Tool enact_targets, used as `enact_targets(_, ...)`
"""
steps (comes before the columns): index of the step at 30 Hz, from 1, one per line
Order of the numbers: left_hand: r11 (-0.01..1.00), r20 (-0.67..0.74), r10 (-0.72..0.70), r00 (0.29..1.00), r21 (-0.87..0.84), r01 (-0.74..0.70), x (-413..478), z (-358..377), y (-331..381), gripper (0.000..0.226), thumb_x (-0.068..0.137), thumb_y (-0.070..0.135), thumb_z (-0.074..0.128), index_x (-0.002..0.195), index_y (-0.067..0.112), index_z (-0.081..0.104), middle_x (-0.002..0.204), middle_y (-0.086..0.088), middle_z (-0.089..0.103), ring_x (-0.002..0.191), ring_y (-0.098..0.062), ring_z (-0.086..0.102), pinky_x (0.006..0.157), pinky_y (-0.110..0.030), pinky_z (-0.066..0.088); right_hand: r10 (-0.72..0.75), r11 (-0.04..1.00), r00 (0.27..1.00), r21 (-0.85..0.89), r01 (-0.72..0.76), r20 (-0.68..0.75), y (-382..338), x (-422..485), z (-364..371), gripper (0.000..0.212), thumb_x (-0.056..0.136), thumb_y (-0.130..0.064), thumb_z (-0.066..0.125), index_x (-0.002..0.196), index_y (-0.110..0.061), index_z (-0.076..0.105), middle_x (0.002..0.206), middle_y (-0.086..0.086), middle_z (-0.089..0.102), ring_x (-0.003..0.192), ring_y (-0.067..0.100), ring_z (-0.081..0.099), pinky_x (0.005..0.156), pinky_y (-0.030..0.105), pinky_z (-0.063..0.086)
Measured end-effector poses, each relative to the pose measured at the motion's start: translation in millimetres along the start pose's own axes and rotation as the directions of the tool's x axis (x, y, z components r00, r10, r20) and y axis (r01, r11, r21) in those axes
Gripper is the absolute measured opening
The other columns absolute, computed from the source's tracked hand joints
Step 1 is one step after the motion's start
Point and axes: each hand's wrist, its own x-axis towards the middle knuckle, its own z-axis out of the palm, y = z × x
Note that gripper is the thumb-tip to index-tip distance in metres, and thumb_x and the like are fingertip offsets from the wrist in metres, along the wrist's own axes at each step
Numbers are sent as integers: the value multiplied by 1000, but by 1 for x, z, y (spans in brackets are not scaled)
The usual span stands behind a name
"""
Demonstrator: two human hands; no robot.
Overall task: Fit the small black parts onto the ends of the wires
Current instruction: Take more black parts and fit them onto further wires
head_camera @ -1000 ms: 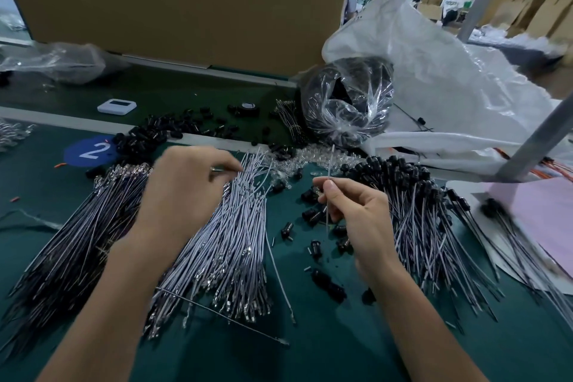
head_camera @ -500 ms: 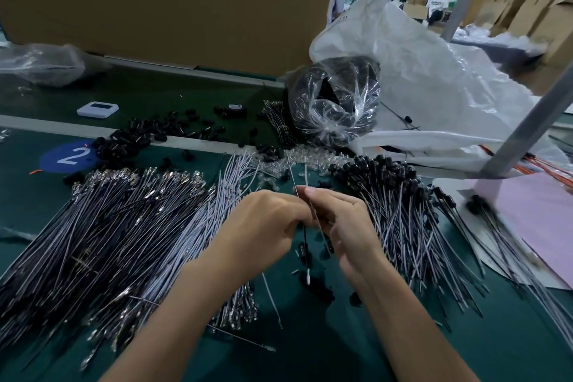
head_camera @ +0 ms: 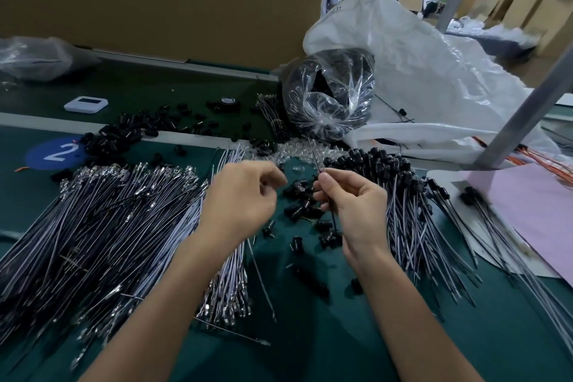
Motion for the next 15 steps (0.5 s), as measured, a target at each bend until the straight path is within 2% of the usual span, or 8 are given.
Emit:
enact_targets(2, 995, 204, -68, 977, 90, 51, 2, 12, -2, 25, 86, 10, 68, 104, 28, 74, 102, 9, 72, 90, -11, 66, 87, -31, 55, -54, 997, 998, -61, 52, -27, 0, 1, -1, 9, 85, -3, 71, 84, -12, 73, 70, 4, 73, 59, 10, 65, 52, 17, 48)
enact_targets(4, 986, 300, -105, 948, 153, 61, 1, 24, 0, 29, 87, 17, 72, 114, 26, 69, 110, 5, 70, 101, -17, 64, 92, -34, 53, -86, 992, 995, -96, 81, -46, 1, 2, -2, 9, 85, -5, 73, 82, -14, 74, 70, 3, 73, 58, 9, 64, 52, 17, 47)
enact_targets(8, 970, 310, -117, 943, 240, 42, 4, 35, 6, 37, 86, 25, 75, 122, 23, 66, 116, -2, 68, 104, -23, 63, 88, -34, 52, -118, 986, 991, -125, 109, -64, 3, 3, -3, 11, 85, -8, 73, 81, -18, 74, 72, 1, 74, 58, 8, 62, 54, 15, 46)
enact_targets(11, 950, 273, -78, 959, 311, -11, 5, 38, 12, 28, 90, 19, 71, 117, 18, 67, 116, -5, 66, 104, -27, 62, 86, -37, 52, -125, 984, 990, -136, 116, -65, 3, 3, -4, 11, 86, -8, 73, 81, -18, 74, 73, 1, 74, 59, 7, 62, 56, 15, 47)
enact_targets(15, 953, 265, 21, 964, 285, -99, 3, 39, 12, 17, 89, 7, 66, 105, 11, 67, 111, -2, 62, 99, -26, 60, 84, -38, 50, -147, 973, 987, -187, 132, -69, 4, 5, -6, 12, 86, -10, 72, 80, -21, 74, 74, -1, 74, 64, 6, 62, 60, 17, 49)
